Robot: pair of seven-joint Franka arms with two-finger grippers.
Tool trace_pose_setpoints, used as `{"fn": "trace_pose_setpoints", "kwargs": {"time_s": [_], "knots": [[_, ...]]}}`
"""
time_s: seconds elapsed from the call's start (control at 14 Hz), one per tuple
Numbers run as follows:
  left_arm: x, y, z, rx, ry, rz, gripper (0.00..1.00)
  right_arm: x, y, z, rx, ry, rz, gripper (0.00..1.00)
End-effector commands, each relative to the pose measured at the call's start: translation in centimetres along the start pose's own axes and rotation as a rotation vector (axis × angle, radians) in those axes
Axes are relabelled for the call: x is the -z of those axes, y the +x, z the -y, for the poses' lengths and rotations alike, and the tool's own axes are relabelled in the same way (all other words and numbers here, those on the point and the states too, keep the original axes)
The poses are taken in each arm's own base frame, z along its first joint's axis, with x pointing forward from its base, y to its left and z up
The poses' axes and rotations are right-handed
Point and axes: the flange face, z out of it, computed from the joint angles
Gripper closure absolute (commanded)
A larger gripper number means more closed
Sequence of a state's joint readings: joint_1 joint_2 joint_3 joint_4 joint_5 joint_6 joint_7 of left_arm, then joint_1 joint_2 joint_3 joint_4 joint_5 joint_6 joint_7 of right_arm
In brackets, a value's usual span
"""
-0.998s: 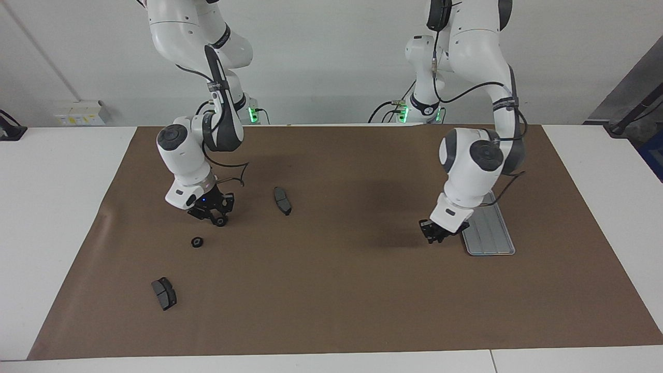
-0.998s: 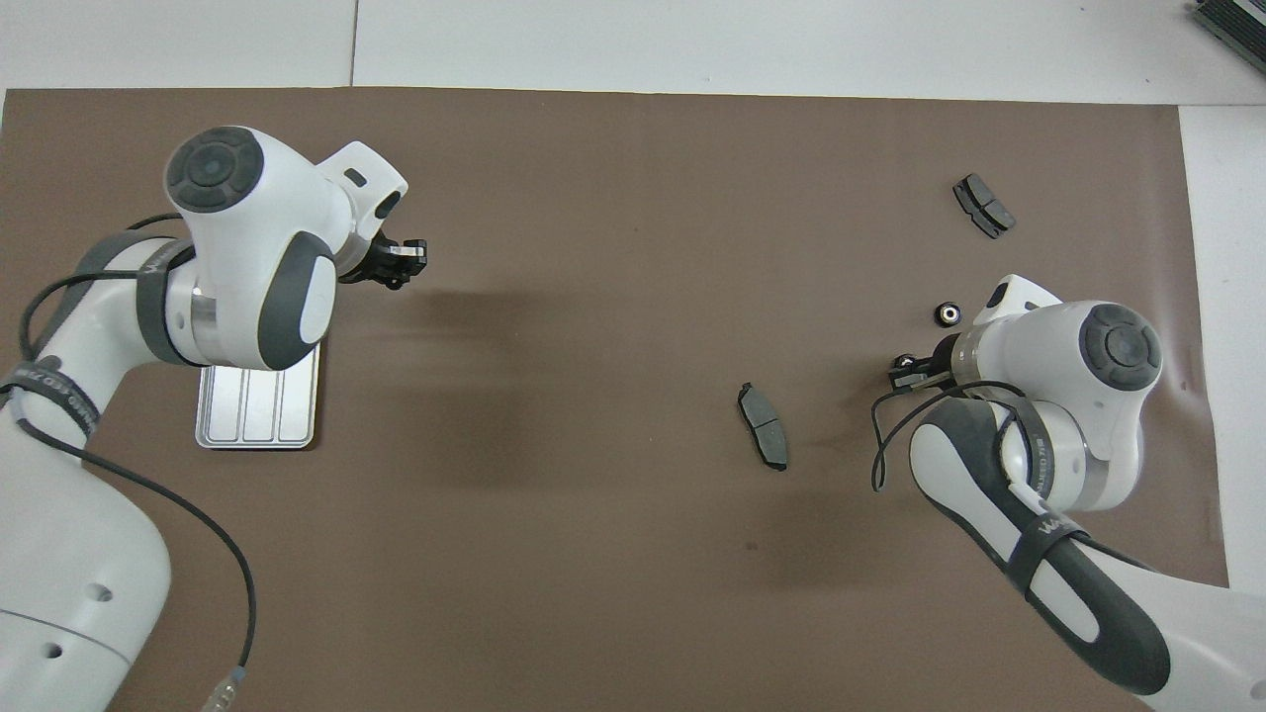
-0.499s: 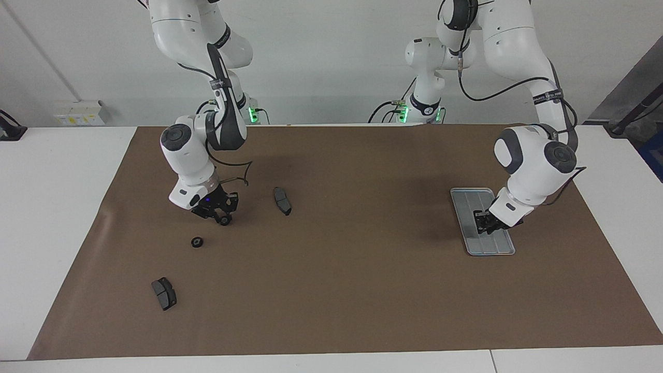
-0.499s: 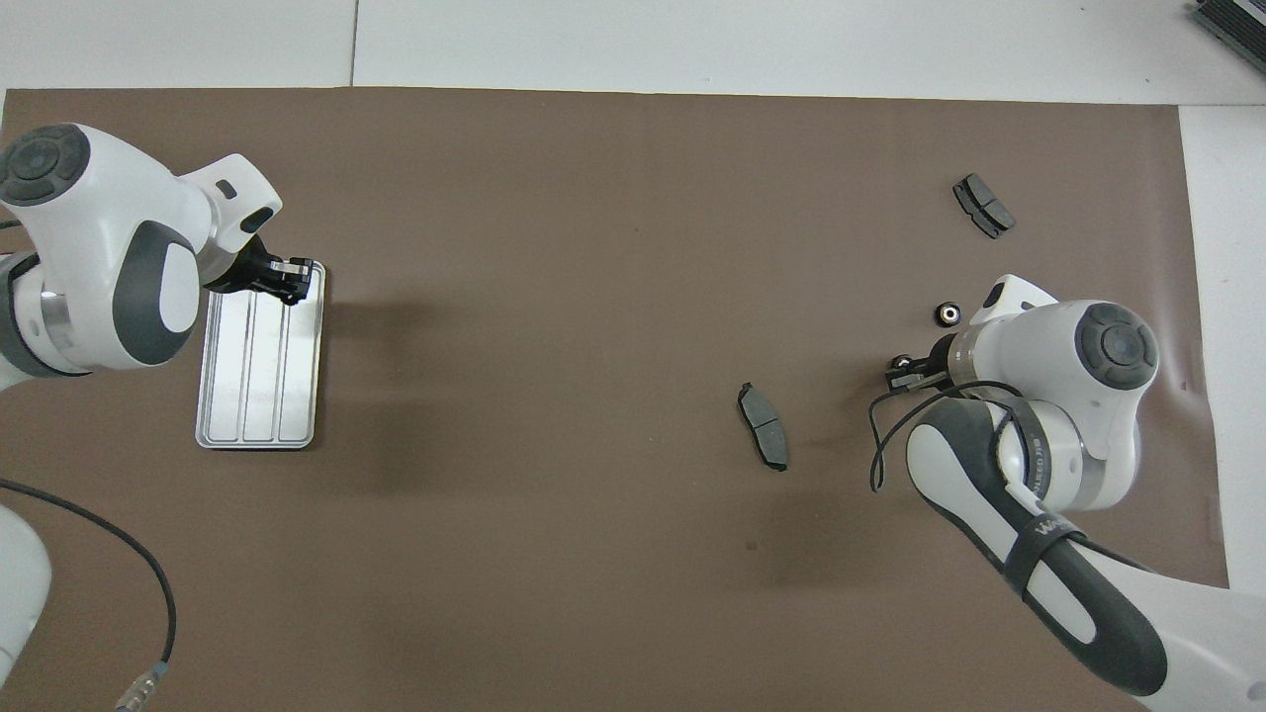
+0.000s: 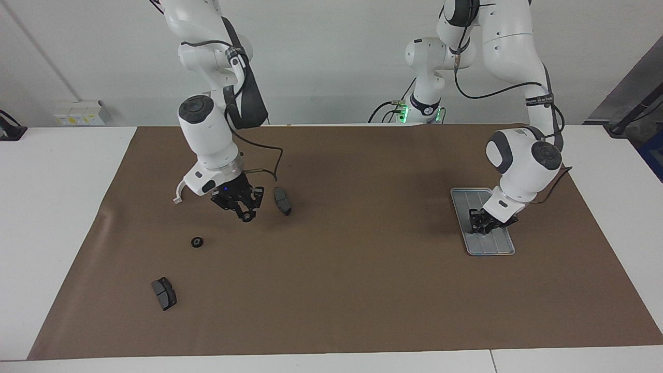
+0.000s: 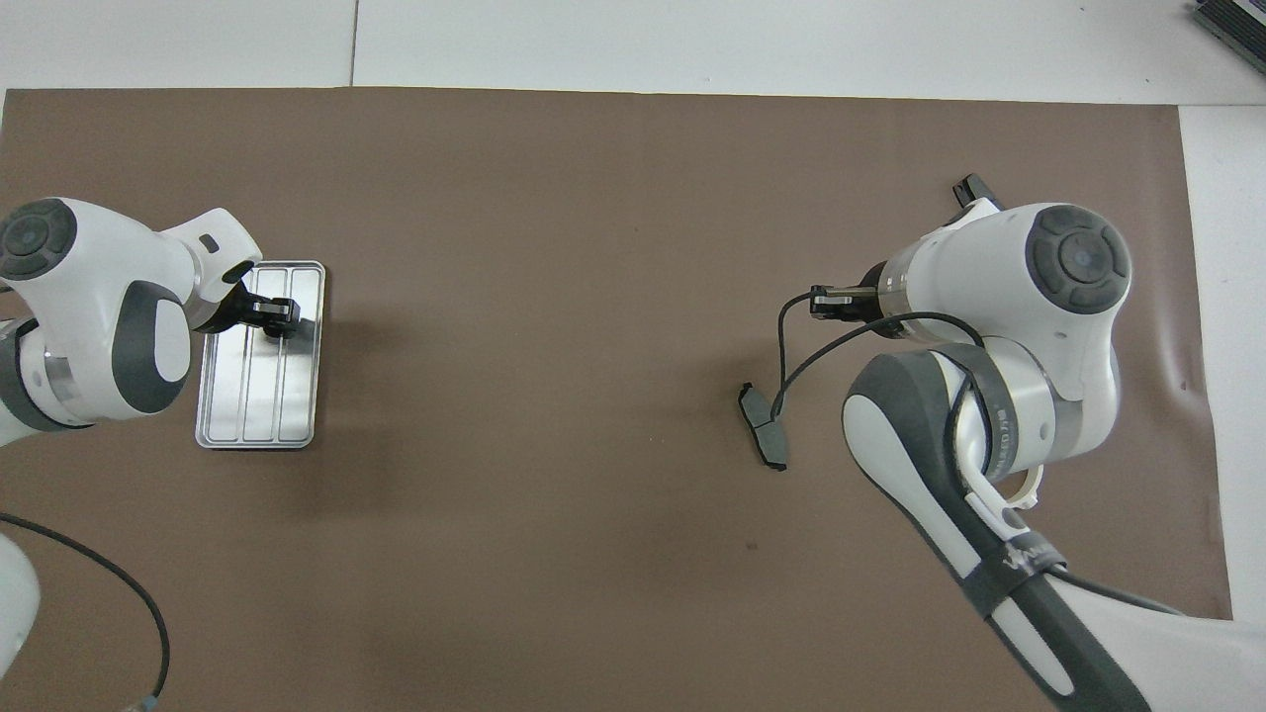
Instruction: Pick bearing gear from pile to tray
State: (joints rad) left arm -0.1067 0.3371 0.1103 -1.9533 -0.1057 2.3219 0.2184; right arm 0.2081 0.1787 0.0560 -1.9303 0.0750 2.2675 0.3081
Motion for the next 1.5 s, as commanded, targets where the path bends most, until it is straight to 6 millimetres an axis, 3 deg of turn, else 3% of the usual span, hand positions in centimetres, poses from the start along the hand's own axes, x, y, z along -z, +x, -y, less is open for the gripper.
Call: {"fn": "trace_pose_setpoints", "kwargs": {"time_s": [0.0, 0.14, 0.21, 0.36, 0.5, 0.57, 0.86, 0.93, 1.0, 1.07, 1.14, 1.21, 1.28, 1.43], "knots": [[1.4, -0.3, -0.3, 0.004, -0.012, -0.028, 0.11, -0.8, 0.8, 4.6, -0.118, 0.047, -0.007, 1.00], [3.4, 1.5, -1.0, 0.027, -0.050, -0.042, 0.13, -2.4, 0.2, 10.2, -0.222, 0.092, -0.032, 1.00], [4.3, 2.6, -1.4, 0.065, -0.100, -0.040, 0.16, -2.9, -0.2, 11.8, -0.269, 0.112, -0.047, 1.00], [6.4, 4.3, -4.2, 0.132, -0.125, -0.058, 0.16, -4.8, -1.4, 14.3, -0.308, 0.128, -0.046, 1.00], [6.9, 4.8, -7.9, 0.172, -0.132, -0.061, 0.16, -8.6, -4.1, 19.3, -0.368, 0.166, -0.058, 1.00], [7.1, 4.9, -9.6, 0.184, -0.135, -0.063, 0.16, -9.9, -5.1, 20.3, -0.367, 0.161, -0.048, 1.00], [8.1, 5.2, -17.1, 0.272, -0.153, -0.074, 0.16, -11.0, -6.2, 20.4, -0.357, 0.135, -0.025, 1.00], [7.5, 5.1, -18.5, 0.292, -0.154, -0.065, 0.18, -11.7, -6.7, 20.0, -0.352, 0.121, -0.013, 1.00], [8.0, 5.4, -19.8, 0.314, -0.160, -0.078, 0.21, -12.1, -7.1, 19.9, -0.346, 0.112, -0.011, 0.95], [8.5, 5.6, -20.9, 0.334, -0.168, -0.091, 0.23, -12.3, -7.3, 20.0, -0.337, 0.107, -0.012, 0.79], [8.3, 5.7, -21.6, 0.344, -0.169, -0.086, 0.24, -12.7, -7.5, 19.9, -0.336, 0.100, -0.008, 0.71], [8.8, 6.0, -21.8, 0.350, -0.174, -0.096, 0.24, -12.7, -7.6, 19.9, -0.329, 0.097, -0.009, 0.52], [9.3, 6.3, -22.1, 0.354, -0.178, -0.103, 0.25, -12.7, -7.6, 19.9, -0.330, 0.096, -0.010, 0.05], [9.1, 6.5, -22.4, 0.363, -0.184, -0.098, 0.25, -12.6, -7.5, 19.8, -0.330, 0.094, -0.012, 0.00]]}}
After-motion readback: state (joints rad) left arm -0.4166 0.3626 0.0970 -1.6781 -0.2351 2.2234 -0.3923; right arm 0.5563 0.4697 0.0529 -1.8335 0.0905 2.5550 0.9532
